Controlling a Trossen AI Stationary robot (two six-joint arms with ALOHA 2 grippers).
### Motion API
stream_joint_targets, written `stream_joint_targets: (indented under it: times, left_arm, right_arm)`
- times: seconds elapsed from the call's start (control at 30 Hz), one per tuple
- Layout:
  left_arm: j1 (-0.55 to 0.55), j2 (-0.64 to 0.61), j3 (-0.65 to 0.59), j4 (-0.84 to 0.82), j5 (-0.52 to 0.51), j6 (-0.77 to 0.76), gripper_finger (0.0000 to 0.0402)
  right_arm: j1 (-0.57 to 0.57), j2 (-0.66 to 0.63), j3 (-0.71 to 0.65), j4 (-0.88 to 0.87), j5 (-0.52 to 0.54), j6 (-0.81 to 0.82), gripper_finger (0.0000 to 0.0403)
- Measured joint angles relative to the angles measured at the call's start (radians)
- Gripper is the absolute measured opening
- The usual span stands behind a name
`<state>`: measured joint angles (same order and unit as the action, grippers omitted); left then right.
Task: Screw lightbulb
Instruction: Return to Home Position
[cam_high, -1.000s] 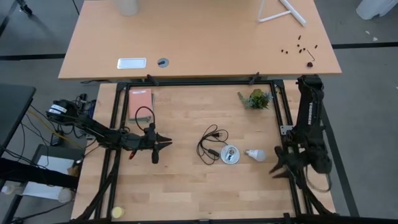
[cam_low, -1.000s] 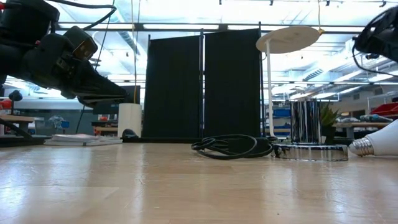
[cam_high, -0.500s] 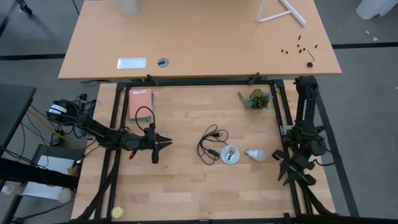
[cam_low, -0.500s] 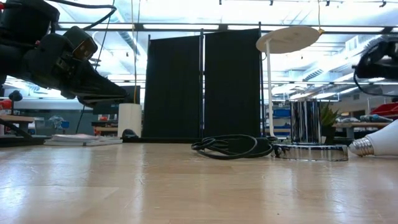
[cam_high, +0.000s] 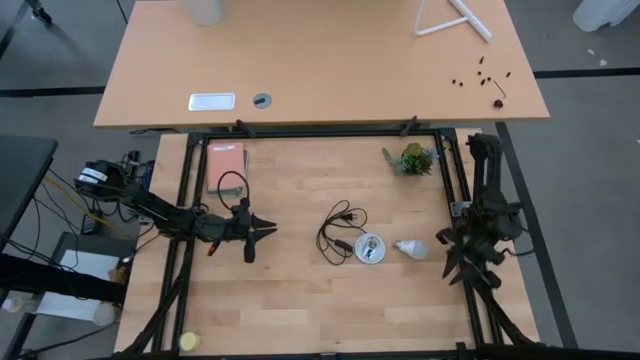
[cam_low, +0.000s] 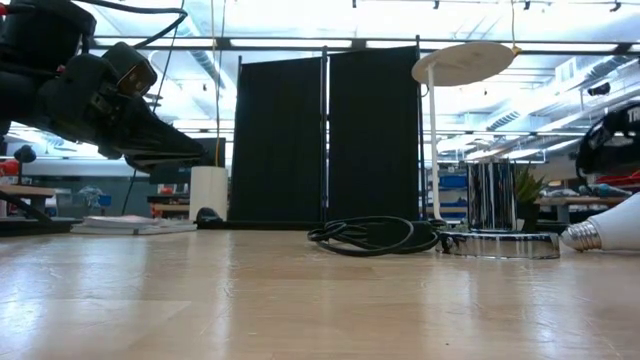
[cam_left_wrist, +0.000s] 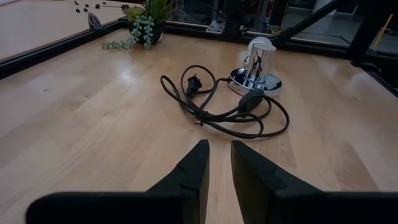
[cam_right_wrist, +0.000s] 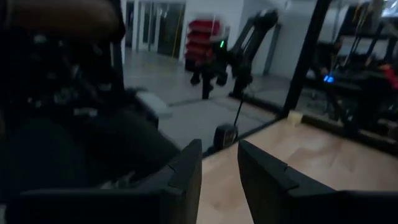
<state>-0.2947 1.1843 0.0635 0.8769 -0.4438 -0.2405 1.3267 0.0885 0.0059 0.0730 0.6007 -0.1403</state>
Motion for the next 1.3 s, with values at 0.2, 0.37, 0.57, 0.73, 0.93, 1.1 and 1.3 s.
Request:
stream_joint_targets:
  times: [0.2,0.37,0.57,0.73,0.93,1.1,1.3]
  left_arm:
    - [0.000,0.000,0.000,0.001,0.000,0.000,0.0071]
    - [0.000,0.000,0.000,-0.006,0.007,0.000,0.0071]
    - [0.000,0.000,0.000,-0.006,0.008,0.000,0.0071]
    - [0.000,0.000,0.000,-0.006,0.009,0.000,0.0071]
    - [0.000,0.000,0.000,-0.006,0.008,0.000,0.0071]
    - [0.000,0.000,0.000,-0.006,0.007,0.000,0.0071]
    - [-0.008,-0.019,-0.004,-0.045,0.010,0.000,0.0071]
  right_arm:
    - [-0.031,-0.085,0.000,-0.001,0.001,-0.026,0.0112]
    - [-0.092,-0.086,0.000,0.012,0.001,-0.123,0.0113]
    - [-0.130,-0.085,0.000,0.017,0.001,-0.169,0.0113]
    - [-0.133,-0.084,0.000,0.021,0.002,-0.167,0.0112]
    - [-0.133,-0.084,0.000,0.023,0.004,-0.167,0.0112]
    - [-0.133,-0.084,0.000,0.023,0.004,-0.167,0.0112]
    - [-0.133,-0.084,0.000,0.024,0.004,-0.166,0.0112]
